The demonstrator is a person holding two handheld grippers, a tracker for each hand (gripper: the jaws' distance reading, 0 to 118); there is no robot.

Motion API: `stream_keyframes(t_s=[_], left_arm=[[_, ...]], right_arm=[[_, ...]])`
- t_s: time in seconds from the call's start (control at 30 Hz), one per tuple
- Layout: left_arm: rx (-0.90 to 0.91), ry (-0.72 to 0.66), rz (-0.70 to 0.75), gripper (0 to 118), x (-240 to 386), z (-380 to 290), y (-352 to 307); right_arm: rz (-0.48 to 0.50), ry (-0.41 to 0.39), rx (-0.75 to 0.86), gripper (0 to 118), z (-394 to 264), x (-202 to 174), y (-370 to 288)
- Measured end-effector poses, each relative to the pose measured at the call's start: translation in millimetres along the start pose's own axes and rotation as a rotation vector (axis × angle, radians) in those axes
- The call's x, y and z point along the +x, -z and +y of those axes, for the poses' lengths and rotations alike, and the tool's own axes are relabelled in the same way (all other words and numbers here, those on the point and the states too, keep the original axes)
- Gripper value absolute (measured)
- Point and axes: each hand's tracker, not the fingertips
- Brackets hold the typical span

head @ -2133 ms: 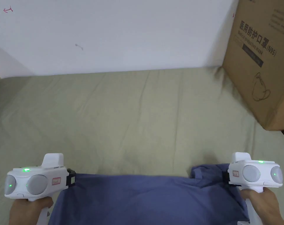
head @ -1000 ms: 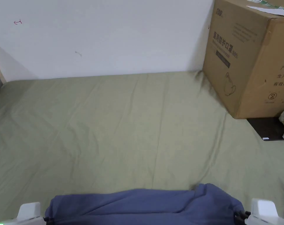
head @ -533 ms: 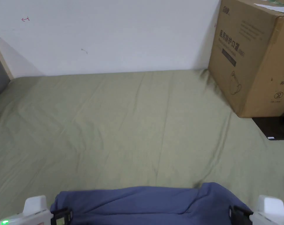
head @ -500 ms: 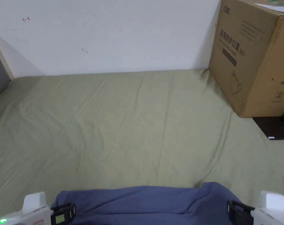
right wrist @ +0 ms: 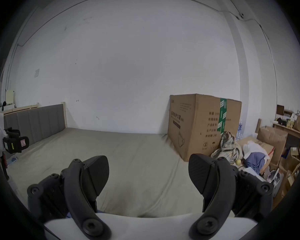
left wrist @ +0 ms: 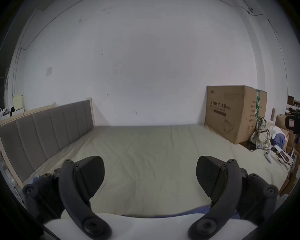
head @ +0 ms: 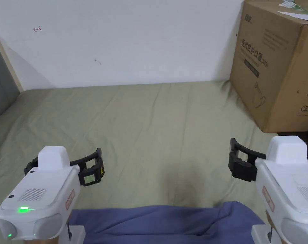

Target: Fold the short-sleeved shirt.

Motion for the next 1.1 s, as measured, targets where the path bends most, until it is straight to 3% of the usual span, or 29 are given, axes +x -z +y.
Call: stream_keyframes(t_s=[0.07, 0.1, 0.2, 0.23, 0.27, 0.53, 0.77, 0.9, 1.1], left_arm=[[0.035, 0.013, 0.008, 101, 6.6, 0.1, 1.3], [0.049, 0.016, 0.018, 91, 9.7, 0.5, 0.0], [0.082, 0.030, -0.006, 26, 14.2, -1.7, -2.0], [0.078, 0.039, -0.019, 3, 14.9, -1.5, -1.1], [0.071, 0.038, -0.025, 0, 15.6, -2.0, 0.0], [-0.043, 0.019, -0.062, 0, 1.6, -6.3, 10.6], [-0.489, -0.365, -0.316, 0, -73.5, -51.1, 38.8], [-0.619, -0.338, -0.248, 0, -110.6, -90.9, 35.8], [-0.748, -0.461, -0.243, 0, -168.2, -140.8, 42.2]], right_arm=[[-0.017, -0.010, 0.014, 86, 0.4, -7.0, -0.6], [-0.024, -0.016, 0.019, 76, -0.6, -9.4, -0.5], [-0.031, -0.016, 0.026, 13, -2.1, -12.6, -1.3], [-0.030, -0.013, 0.026, 2, -2.8, -13.0, -0.2], [-0.035, -0.021, 0.023, 2, -3.3, -13.6, 1.0], [-0.026, -0.039, 0.008, 2, -6.3, -15.3, 5.8], [-0.023, -0.044, -0.001, 2, -9.5, -16.4, 12.1], [-0.020, -0.028, -0.027, 2, -15.6, -16.8, 17.6], [-0.014, -0.049, -0.065, 2, -25.8, -23.9, 26.6]])
